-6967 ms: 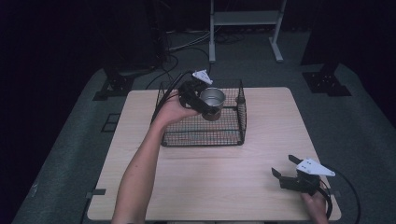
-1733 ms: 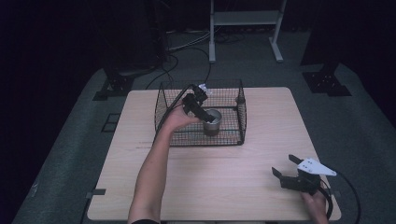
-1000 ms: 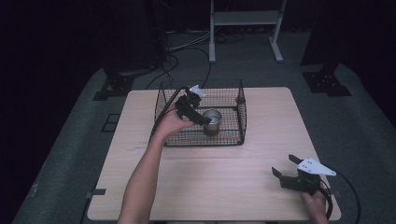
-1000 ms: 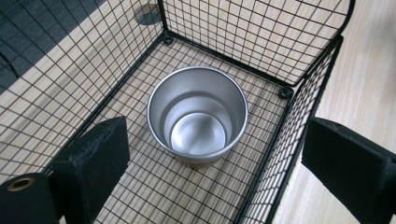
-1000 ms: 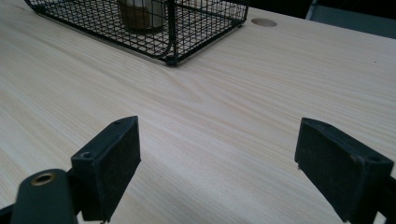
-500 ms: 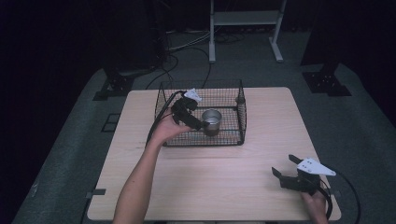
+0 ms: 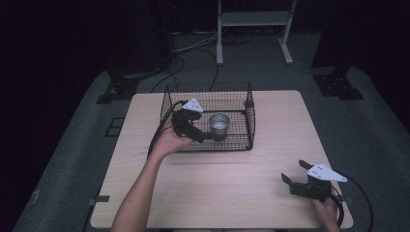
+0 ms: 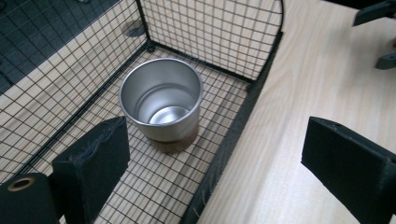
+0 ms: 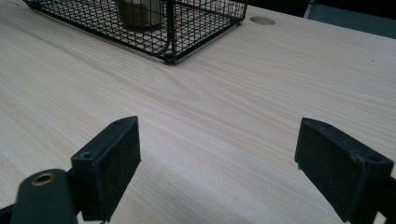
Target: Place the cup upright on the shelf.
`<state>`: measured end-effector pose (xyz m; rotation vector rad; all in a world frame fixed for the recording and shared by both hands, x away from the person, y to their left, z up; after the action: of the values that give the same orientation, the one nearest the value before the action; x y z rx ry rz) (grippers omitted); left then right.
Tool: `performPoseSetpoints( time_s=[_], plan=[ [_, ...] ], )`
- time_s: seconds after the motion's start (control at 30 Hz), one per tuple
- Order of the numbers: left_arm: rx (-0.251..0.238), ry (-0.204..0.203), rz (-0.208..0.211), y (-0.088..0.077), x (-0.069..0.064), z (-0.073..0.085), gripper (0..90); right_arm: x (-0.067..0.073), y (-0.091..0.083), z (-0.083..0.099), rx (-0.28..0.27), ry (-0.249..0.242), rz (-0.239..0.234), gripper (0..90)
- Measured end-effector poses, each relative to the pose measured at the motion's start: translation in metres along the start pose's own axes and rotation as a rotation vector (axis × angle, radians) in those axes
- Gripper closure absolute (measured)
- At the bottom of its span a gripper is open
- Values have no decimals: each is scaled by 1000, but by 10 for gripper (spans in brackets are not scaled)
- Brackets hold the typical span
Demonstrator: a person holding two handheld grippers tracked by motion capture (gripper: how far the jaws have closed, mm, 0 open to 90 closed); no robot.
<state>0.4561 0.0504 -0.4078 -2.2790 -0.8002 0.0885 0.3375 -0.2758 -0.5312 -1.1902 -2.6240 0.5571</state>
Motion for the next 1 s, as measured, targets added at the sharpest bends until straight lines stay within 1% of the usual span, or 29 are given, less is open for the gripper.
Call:
performPoseSetpoints(
  time_s=[0.1,0.2,0.4,0.53,0.57,0.63,0.67,0.8,0.83,0.97,1.0],
  plan=[
    [-15,7,3,-5,-5,2,68,0,0,0,2,-1,1,135],
    [-32,-4,11,-10,-8,5,68,0,0,0,3,-2,2,135],
    [-38,4,10,-17,-14,13,68,0,0,0,3,0,4,135],
    [-44,1,14,-23,-17,21,68,-1,1,0,2,-5,8,135],
    [-50,-6,13,-24,-19,23,68,-1,1,0,2,-6,8,135],
    [-48,-1,8,-27,-20,27,68,-1,1,0,2,-12,9,135],
    [-49,-2,8,-28,-20,29,68,0,1,0,6,-5,8,135],
    [-61,-13,5,-33,-24,36,68,0,1,0,7,-6,10,135],
    [-60,-8,5,-34,-24,38,68,-1,1,0,7,-7,10,135],
    [-73,-14,9,-39,-29,43,68,0,1,0,7,-4,10,135],
    [-74,-11,4,-40,-30,45,68,0,1,0,8,-5,10,135]
  ],
)
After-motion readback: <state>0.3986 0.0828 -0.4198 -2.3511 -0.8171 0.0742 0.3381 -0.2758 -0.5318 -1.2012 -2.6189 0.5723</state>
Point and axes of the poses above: each handheld gripper's, and its own axes: y roughly forward along the jaws, z roughly out of its underside, x roughly to its left, the point moved 8 cm from there along y, roughly forward along the jaws, and after that the axes turned 11 degrees about -z, right-handed, at the moved point
